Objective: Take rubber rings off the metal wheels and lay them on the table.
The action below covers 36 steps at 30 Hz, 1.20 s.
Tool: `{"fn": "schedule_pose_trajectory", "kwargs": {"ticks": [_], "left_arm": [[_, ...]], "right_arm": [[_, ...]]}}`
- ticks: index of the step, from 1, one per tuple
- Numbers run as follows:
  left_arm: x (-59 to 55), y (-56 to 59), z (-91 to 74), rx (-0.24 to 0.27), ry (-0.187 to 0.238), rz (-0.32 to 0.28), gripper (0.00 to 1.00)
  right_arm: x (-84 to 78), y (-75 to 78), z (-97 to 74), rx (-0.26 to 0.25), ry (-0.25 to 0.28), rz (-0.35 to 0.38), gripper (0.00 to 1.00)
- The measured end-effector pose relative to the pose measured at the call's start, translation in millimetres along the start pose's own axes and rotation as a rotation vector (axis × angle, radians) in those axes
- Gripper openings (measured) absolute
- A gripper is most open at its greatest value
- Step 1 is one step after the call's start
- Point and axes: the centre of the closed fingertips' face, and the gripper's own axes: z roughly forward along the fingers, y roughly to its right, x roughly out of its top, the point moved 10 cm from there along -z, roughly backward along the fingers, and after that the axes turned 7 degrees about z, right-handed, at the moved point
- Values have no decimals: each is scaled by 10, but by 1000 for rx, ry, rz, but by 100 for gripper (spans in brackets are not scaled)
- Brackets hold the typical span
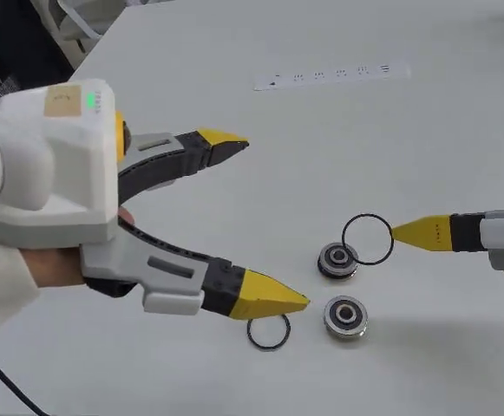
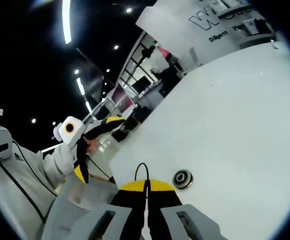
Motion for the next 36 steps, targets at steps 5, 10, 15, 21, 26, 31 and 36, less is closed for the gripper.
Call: {"fn": "schedule_pose_trajectory", "kwargs": {"ticks": [5,10,15,21,26,31,36], "left_arm": [[-62,56,-241,39,-10,-11,100],[-122,96,-439,69,-13,-26,100],[-219,135,-637,98,-20,-53,100],[-412,200,-833,150,-25,-92,100],[-560,267,-908,169,-15,-131,100],[-691,315,-944,178,-15,-158,100],[-778,298,-983,188,-18,-171,100]], "right_arm": [[-9,-98,29,-2,0,-10,0],[-25,-196,99,-1,-38,-33,0],[-20,-299,173,3,-75,-54,0],[4,-385,244,0,-104,-77,0],[26,-442,321,-5,-132,-93,0],[39,-497,413,-1,-156,-110,0],[49,-496,512,3,-178,-114,0]]}}
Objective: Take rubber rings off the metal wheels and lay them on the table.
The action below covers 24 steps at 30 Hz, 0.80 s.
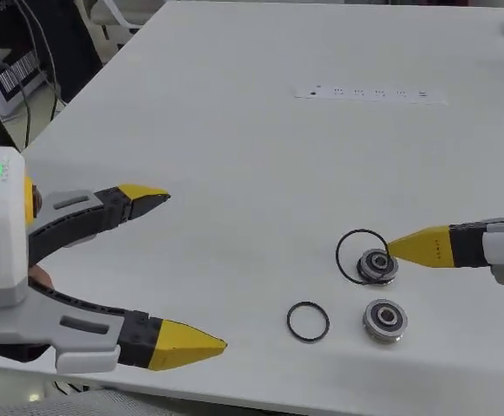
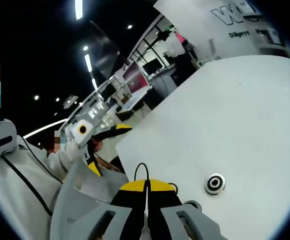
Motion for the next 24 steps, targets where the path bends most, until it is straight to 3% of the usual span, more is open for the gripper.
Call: {"fn": "schedule_pose_trajectory", "kwargs": {"ticks": [15,24], "left_arm": [[-184,-58,49,3,-8,-52,100],[-228,-63,108,-18,-15,-78,100]], "right_arm": [[-17,121,312,28,-96,17,0],[-63,203,451,43,-118,43,0]]}}
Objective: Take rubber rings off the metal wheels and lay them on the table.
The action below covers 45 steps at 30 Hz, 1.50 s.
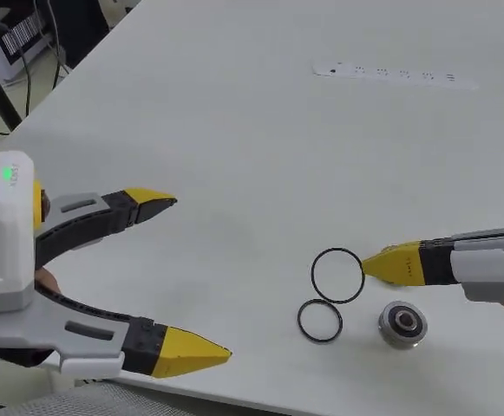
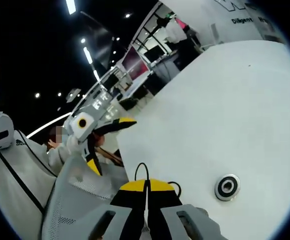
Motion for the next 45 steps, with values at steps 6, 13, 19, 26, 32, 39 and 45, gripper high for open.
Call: {"fn": "schedule_pose_trajectory", "kwargs": {"ticks": [6,13,19,26,32,39,45], "left_arm": [[-8,3,32,-12,-15,-2,100],[-14,9,39,-8,-26,-10,100],[-16,13,44,-2,-26,-18,100],[-40,29,42,-2,-36,-27,100],[-60,27,41,2,-42,-38,100],[-73,23,52,2,-46,-46,100],[-89,19,60,2,-51,-50,100]], "right_arm": [[-52,33,96,1,-29,5,0],[-138,93,162,-8,-53,20,0],[-204,155,215,-20,-78,29,0],[-270,245,272,-43,-109,36,0],[-260,286,288,-45,-105,48,0],[-267,344,299,-62,-116,51,0],[-274,357,315,-59,-120,54,0]]}}
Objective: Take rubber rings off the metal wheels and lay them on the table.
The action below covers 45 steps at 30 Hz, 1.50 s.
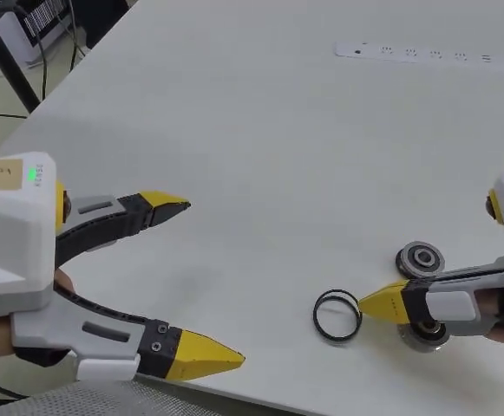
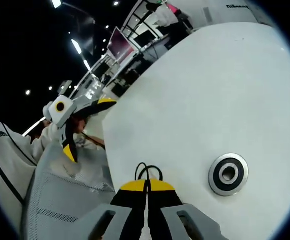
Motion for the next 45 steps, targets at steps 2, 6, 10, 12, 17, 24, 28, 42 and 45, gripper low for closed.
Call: {"fn": "schedule_pose_trajectory", "kwargs": {"ticks": [2,6,10,12,17,24,28,42,45], "left_arm": [[-2,-3,1,0,1,-4,100],[-5,-6,3,-1,0,-8,100],[-12,-8,3,-1,-2,-12,100],[-19,-9,5,0,-7,-13,100],[-36,-7,11,1,-18,-17,100],[-40,-3,3,3,-19,-24,100],[-42,-3,-2,-1,-25,-29,100],[-35,-6,7,-5,-27,-28,98],[-42,-7,9,-6,-31,-29,98]], "right_arm": [[2,7,6,-2,0,1,0],[2,22,15,-6,-8,-1,0],[-4,36,22,-9,-12,1,0],[-6,42,23,-12,-12,1,0],[-3,44,23,-9,-12,-1,0],[1,39,30,-18,-17,-12,0],[3,42,33,-32,-21,-7,0],[22,20,52,-73,-60,-66,0],[23,19,54,-72,-60,-60,0]]}}
